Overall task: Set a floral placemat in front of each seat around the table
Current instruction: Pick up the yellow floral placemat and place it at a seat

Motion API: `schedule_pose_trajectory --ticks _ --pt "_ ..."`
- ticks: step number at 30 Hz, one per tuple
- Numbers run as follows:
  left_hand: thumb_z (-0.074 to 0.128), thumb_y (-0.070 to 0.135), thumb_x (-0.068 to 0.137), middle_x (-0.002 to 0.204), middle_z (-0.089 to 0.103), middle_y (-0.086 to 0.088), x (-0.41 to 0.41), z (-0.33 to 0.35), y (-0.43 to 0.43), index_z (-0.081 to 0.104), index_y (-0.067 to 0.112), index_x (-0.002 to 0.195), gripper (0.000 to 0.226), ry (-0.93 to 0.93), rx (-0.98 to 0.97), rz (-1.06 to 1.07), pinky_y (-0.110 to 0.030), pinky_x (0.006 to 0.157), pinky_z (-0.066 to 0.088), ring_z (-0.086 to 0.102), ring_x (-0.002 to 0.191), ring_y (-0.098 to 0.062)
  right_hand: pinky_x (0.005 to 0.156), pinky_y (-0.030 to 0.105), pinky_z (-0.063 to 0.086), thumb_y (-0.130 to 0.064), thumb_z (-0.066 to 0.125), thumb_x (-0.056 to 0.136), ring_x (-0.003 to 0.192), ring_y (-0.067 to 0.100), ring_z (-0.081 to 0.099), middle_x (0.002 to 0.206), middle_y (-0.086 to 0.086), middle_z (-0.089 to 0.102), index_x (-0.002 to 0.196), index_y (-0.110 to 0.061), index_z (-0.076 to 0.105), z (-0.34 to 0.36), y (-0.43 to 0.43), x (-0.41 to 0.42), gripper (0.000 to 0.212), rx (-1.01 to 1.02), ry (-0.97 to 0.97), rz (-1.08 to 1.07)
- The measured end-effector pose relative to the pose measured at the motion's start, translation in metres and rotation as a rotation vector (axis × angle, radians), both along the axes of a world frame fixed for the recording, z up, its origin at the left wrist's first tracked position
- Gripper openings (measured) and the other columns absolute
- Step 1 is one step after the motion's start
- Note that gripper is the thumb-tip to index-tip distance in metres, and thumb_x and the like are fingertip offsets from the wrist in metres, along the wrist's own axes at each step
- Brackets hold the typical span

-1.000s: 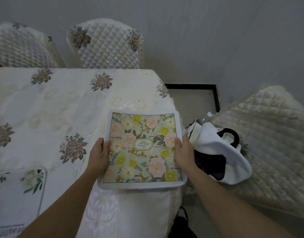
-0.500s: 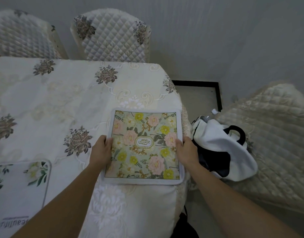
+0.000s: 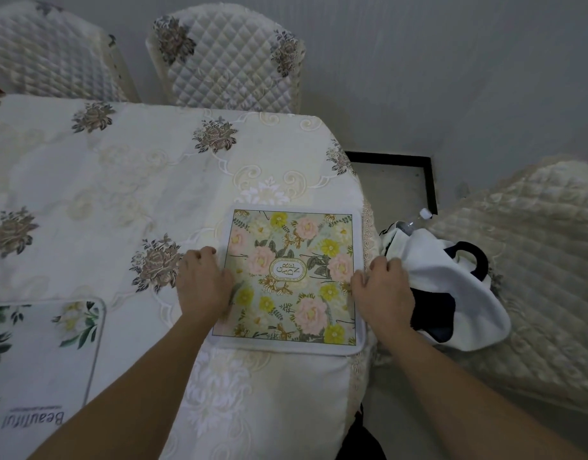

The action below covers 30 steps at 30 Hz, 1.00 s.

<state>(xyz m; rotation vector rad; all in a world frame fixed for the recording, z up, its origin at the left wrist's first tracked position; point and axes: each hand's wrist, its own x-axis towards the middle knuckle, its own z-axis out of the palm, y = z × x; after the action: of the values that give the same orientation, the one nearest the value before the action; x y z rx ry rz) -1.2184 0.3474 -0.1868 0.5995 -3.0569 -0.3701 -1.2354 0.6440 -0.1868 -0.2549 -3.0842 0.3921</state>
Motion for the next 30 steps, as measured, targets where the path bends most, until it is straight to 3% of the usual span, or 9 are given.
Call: schedule_pose_trajectory --ticks 2,5,7,9,11,14,19,24,30 --pt "0.055 0.019 0.088 0.134 0.049 -0.019 -0.004 0.000 0.014 0.048 0.008 0.130 0.044 0.026 -0.042 -0.128 -0.053 0.093 0.043 0.046 0.122 -0.038 0.066 0.038 0.042 -0.030 0.050 0.086 0.084 0.029 0.050 0.097 0.014 0.053 0.100 -0.005 0.056 -0.003 -0.014 -0.004 0.029 0.064 0.121 0.142" --pt "0.029 0.037 0.104 0.160 0.024 -0.004 -0.015 -0.008 0.035 0.023 0.021 0.152 0.052 -0.007 -0.037 -0.375 -0.048 0.117 0.025 0.023 0.147 -0.023 0.086 0.041 0.046 -0.028 0.048 0.089 0.108 0.030 0.051 0.123 0.014 0.053 0.120 -0.007 0.054 -0.007 -0.055 -0.011 0.038 -0.033 0.092 0.283" --pt "0.018 0.044 0.104 0.165 0.008 0.003 -0.020 -0.020 0.046 0.010 0.025 0.156 0.056 -0.076 -0.049 -0.506 -0.047 0.122 0.011 0.003 0.151 -0.016 0.108 0.044 0.037 -0.031 0.042 0.095 0.135 0.031 0.038 0.148 0.013 0.039 0.139 -0.009 0.042 -0.014 -0.081 -0.011 0.049 -0.087 -0.002 0.363" --pt "0.011 0.047 0.103 0.165 -0.003 0.006 -0.020 -0.032 0.051 0.001 0.026 0.156 0.058 -0.126 -0.073 -0.561 -0.048 0.122 0.008 -0.008 0.151 -0.013 0.119 0.043 0.019 -0.038 0.028 0.101 0.148 0.025 0.013 0.161 0.008 0.018 0.151 -0.013 0.024 -0.026 -0.093 -0.008 0.056 -0.077 -0.081 0.421" --pt "0.007 0.051 0.101 0.165 -0.004 0.006 -0.018 -0.040 0.049 -0.001 0.027 0.156 0.060 -0.108 -0.105 -0.556 -0.047 0.122 0.007 -0.009 0.151 -0.012 0.121 0.042 0.010 -0.047 0.019 0.102 0.150 0.020 0.001 0.163 0.003 0.007 0.155 -0.015 0.012 -0.037 -0.087 -0.006 0.062 -0.019 -0.095 0.439" --pt "0.013 0.055 0.100 0.165 -0.002 0.004 -0.017 -0.043 0.034 0.001 0.025 0.157 0.065 -0.061 -0.098 -0.478 -0.044 0.123 0.004 -0.007 0.151 -0.012 0.121 0.042 0.009 -0.059 0.020 0.098 0.150 0.017 -0.004 0.164 0.004 0.002 0.155 -0.012 0.006 -0.042 -0.063 -0.004 0.075 0.038 -0.069 0.396" --pt "0.016 0.054 0.100 0.165 -0.004 0.003 -0.016 -0.042 0.019 -0.001 0.022 0.157 0.067 -0.058 -0.079 -0.432 -0.043 0.123 0.008 -0.010 0.151 -0.012 0.121 0.043 0.008 -0.062 0.021 0.097 0.150 0.019 -0.008 0.163 0.009 -0.003 0.154 -0.007 0.001 -0.040 -0.036 -0.005 0.082 0.071 -0.089 0.328" --pt "0.009 0.057 0.099 0.164 -0.009 0.003 -0.017 -0.041 0.019 -0.005 0.022 0.156 0.068 -0.090 -0.066 -0.444 -0.041 0.123 0.001 -0.015 0.150 -0.012 0.122 0.041 0.004 -0.063 0.016 0.097 0.149 0.021 -0.014 0.162 0.011 -0.009 0.153 -0.006 -0.005 -0.037 -0.028 -0.004 0.083 0.082 -0.133 0.349" --pt "0.010 0.053 0.101 0.163 -0.013 0.000 -0.015 -0.006 0.033 -0.008 0.022 0.155 0.065 -0.187 -0.054 -0.420 -0.045 0.123 0.001 -0.014 0.150 -0.017 0.122 0.043 0.006 -0.060 0.022 0.097 0.149 0.029 -0.001 0.162 0.015 0.002 0.153 -0.004 0.003 0.000 -0.017 -0.017 0.082 0.059 -0.238 0.420"
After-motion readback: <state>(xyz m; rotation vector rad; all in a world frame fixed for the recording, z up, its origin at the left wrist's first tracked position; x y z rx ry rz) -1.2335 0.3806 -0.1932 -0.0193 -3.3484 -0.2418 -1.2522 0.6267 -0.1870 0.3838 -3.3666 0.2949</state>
